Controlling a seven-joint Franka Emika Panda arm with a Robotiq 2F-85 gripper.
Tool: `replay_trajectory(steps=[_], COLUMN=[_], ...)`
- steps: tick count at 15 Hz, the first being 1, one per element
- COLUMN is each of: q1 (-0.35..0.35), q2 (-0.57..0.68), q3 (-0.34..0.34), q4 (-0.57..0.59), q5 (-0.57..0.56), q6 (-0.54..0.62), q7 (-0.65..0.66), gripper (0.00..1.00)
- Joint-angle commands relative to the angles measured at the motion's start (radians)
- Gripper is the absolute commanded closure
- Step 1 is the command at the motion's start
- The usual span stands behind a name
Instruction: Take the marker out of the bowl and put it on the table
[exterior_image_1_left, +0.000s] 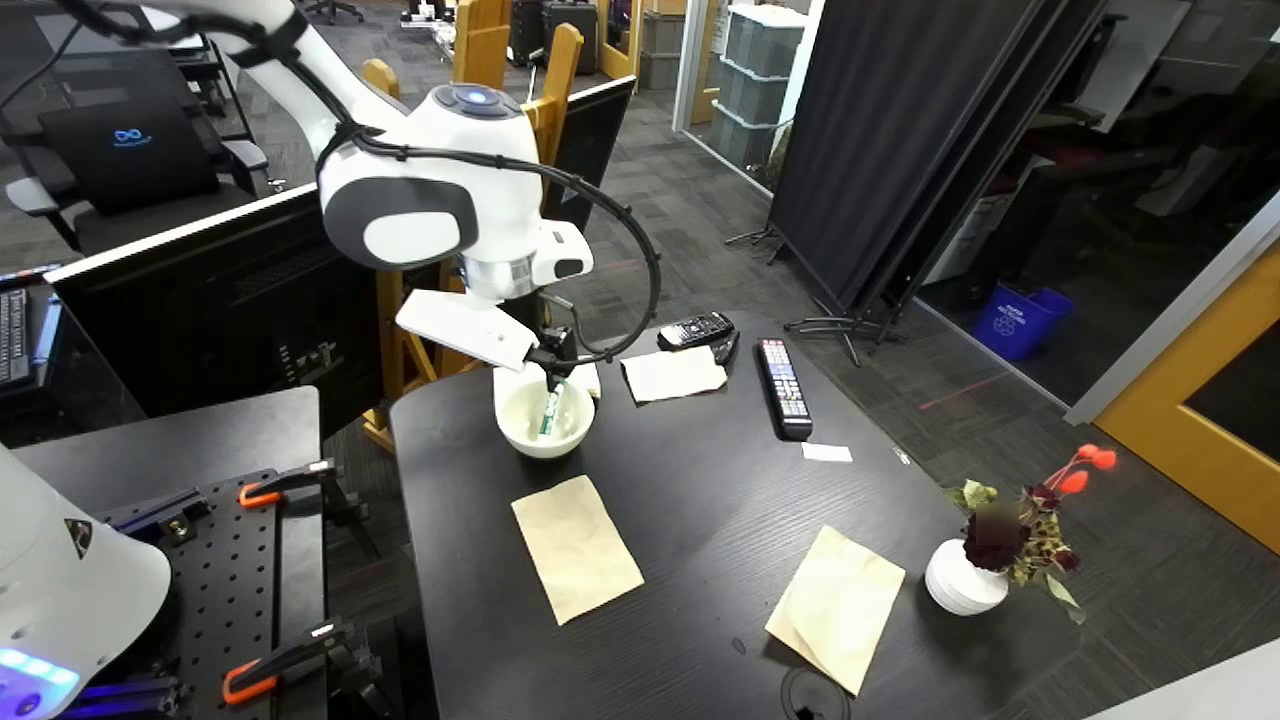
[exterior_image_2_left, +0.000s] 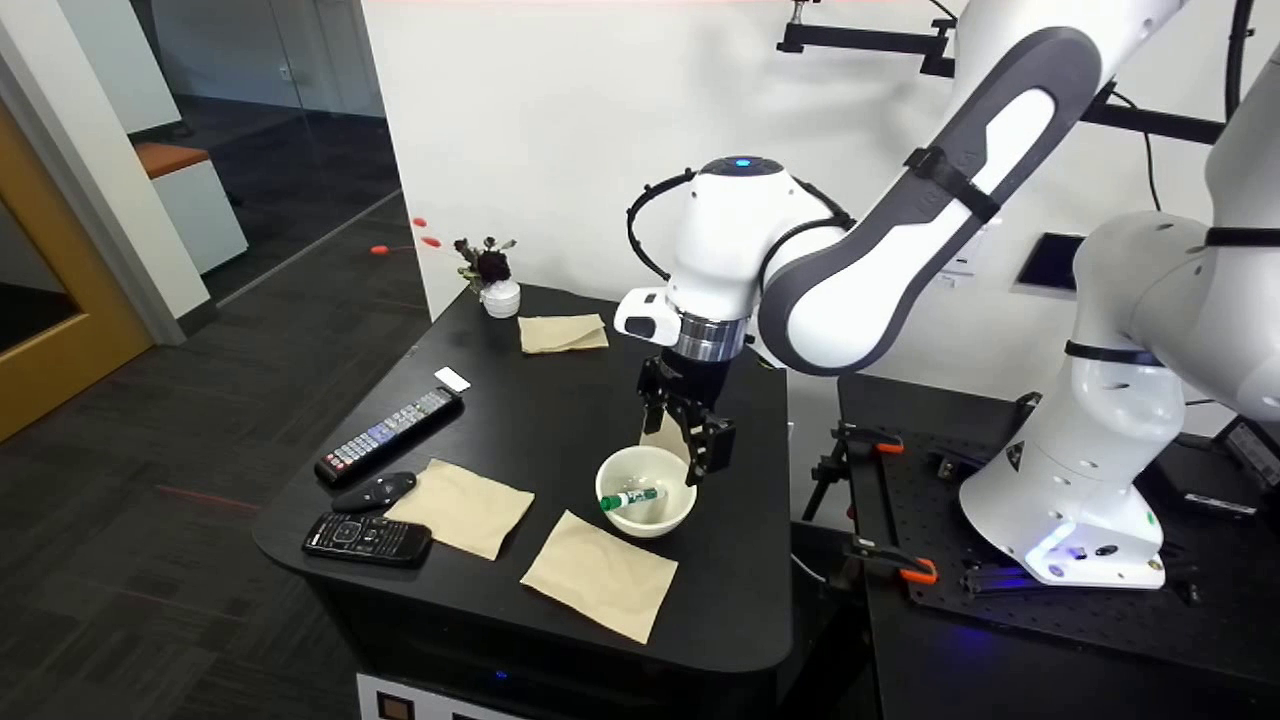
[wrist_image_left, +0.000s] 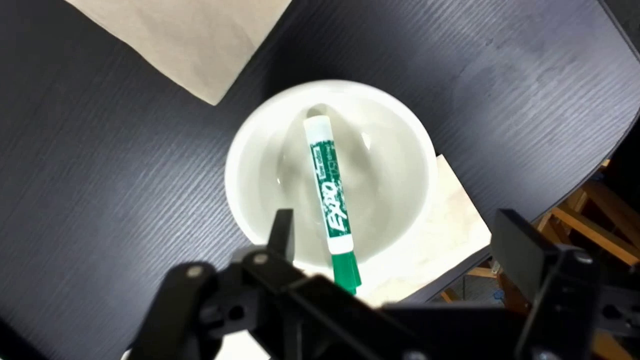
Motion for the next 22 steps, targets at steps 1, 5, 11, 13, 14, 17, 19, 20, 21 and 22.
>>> replay_trajectory(steps=[1,5,11,13,14,17,19,20,21,22], q1=[-0.063,-0.107,-0.154,-0.162,-0.167,-0.177,-0.178,-0.178,-0.179,-0.18], q2=[0.088,0.158,0.246,0.271,0.283,0.312,0.328,0.335,0.34,0.345], q3=[0.053,0.087,0.113,0.117,0.122,0.135,0.141,0.143,0.146,0.149], q4=[0.071,0.121,0.186,0.204,0.213,0.235,0.247,0.252,0.256,0.259], q5=[0.003,-0.031,-0.068,-0.085,-0.09,-0.099,-0.103,-0.106,-0.107,-0.109], q6=[0.014,0.017,0.019,0.019,0.02,0.018,0.018,0.016,0.014,0.015], q7=[-0.028,-0.006,0.01,0.016,0.018,0.022,0.024,0.025,0.027,0.026], gripper=[0.0,0.06,0.19,0.23,0.24,0.26,0.33,0.42,0.54,0.6])
